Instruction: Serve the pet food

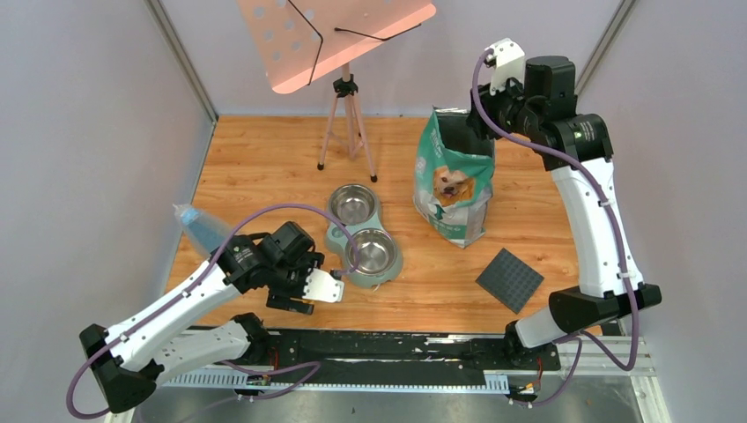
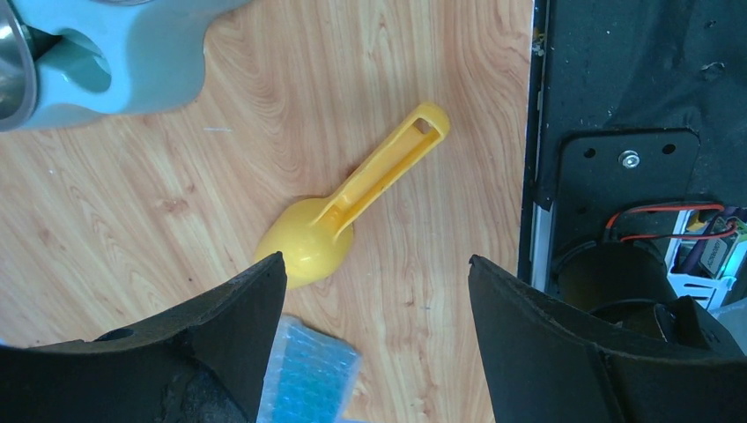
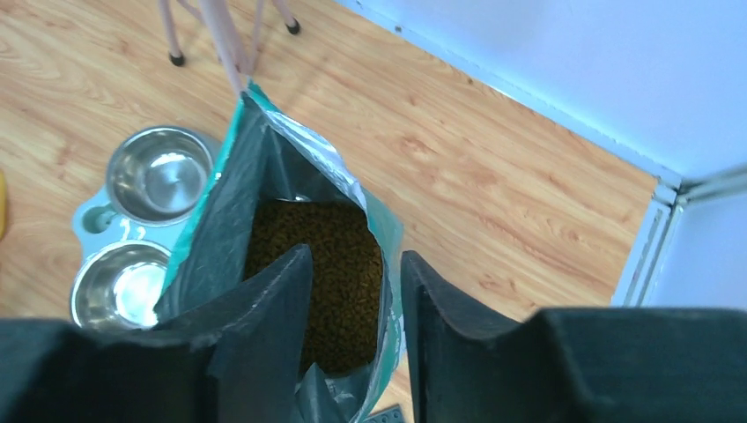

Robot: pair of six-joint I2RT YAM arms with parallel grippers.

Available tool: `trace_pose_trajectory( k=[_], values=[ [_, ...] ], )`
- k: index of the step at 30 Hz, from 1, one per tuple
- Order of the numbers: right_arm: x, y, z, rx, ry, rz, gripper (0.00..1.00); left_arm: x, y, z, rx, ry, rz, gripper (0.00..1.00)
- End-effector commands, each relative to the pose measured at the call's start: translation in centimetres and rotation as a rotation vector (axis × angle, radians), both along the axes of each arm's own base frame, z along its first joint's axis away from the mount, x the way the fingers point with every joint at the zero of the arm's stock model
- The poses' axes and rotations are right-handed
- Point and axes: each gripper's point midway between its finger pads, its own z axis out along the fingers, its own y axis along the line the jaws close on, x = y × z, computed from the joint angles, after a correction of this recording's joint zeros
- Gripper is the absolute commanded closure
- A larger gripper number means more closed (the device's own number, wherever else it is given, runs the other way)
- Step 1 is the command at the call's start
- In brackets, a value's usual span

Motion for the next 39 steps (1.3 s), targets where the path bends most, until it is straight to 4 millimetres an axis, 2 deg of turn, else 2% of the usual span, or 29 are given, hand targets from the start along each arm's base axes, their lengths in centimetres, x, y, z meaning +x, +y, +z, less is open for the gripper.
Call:
trace_pose_trajectory(
  k=[1,4,6,8,9,10,11,12,13,14,15,16,17,18,19,20,21,22,24,26,29,32,34,39],
  values=[
    [-1.9,1.4,5.0,0.084,-0.138,0.077,0.55,-0.3,-0.2,-0.3,-0.007,0.013,-0.007,0.17],
    [-2.1,1.5,5.0,0.088,-0.129,0.077,0.54,-0.3,-0.1,-0.3,-0.010,0.009,-0.003,0.17],
    [-2.2,1.5,5.6,0.096,-0.141,0.079,0.53,0.0,0.0,-0.2,-0.006,-0.004,0.019,0.17],
    [-2.3,1.5,6.5,0.106,-0.156,0.081,0.51,1.2,0.0,0.1,-0.010,-0.045,0.108,0.16],
    [-2.5,1.6,7.2,0.113,-0.166,0.083,0.49,2.8,0.1,0.9,-0.019,-0.115,0.239,0.16],
    [-2.8,1.7,7.9,0.121,-0.177,0.090,0.46,3.6,0.3,1.0,-0.004,-0.124,0.312,0.15],
    [-3.1,1.7,8.7,0.130,-0.192,0.098,0.43,4.8,0.4,2.5,-0.031,-0.164,0.443,0.15],
    [-3.5,1.8,9.4,0.140,-0.207,0.107,0.40,5.8,1.0,2.6,-0.011,-0.159,0.559,0.15],
    [-4.0,1.9,10.0,0.148,-0.221,0.117,0.36,6.9,1.1,3.8,-0.050,-0.150,0.723,0.15],
    [-4.3,2.0,10.4,0.154,-0.231,0.128,0.33,8.0,2.7,4.2,-0.070,-0.128,0.881,0.16],
    [-4.6,2.1,10.6,0.158,-0.239,0.140,0.30,8.8,2.9,5.1,-0.105,-0.105,0.960,0.17],
    [-4.7,2.2,10.6,0.160,-0.241,0.145,0.27,10.3,4.5,6.1,-0.127,-0.144,1.076,0.16],
    [-4.9,2.2,10.4,0.159,-0.244,0.150,0.24,11.3,5.2,6.3,-0.137,-0.153,1.166,0.16],
    [-4.9,2.3,10.2,0.157,-0.245,0.154,0.20,12.4,6.6,7.4,-0.191,-0.152,1.294,0.16],
    [-5.0,2.2,10.0,0.152,-0.248,0.156,0.17,13.0,7.1,7.1,-0.217,-0.089,1.383,0.16],
    [-5.0,2.2,9.9,0.149,-0.251,0.156,0.16,13.0,6.4,7.6,-0.282,-0.008,1.471,0.16],
    [-5.1,2.2,10.1,0.148,-0.257,0.158,0.14,13.4,6.9,6.6,-0.269,0.066,1.557,0.17],
    [-5.1,2.1,10.3,0.145,-0.266,0.160,0.14,12.8,6.1,6.3,-0.290,0.166,1.630,0.18],
    [-5.4,1.9,11.0,0.137,-0.292,0.159,0.13,12.4,5.9,4.4,-0.275,0.272,1.730,0.19],
    [-5.5,1.6,11.4,0.120,-0.315,0.153,0.13,12.3,5.8,3.0,-0.276,0.292,1.740,0.20],
    [-5.7,1.0,11.4,0.090,-0.331,0.141,0.13,12.1,5.9,1.9,-0.300,0.264,1.706,0.22],
    [-5.5,1.0,11.1,0.082,-0.324,0.137,0.13,11.8,6.3,1.0,-0.294,0.258,1.778,0.21],
    [-5.3,1.2,10.8,0.085,-0.316,0.142,0.13,11.1,5.7,0.0,-0.272,0.325,1.857,0.21],
    [-4.7,1.7,10.6,0.080,-0.308,0.152,0.13,8.9,5.1,-4.5,-0.178,0.458,1.975,0.20]
  ],
)
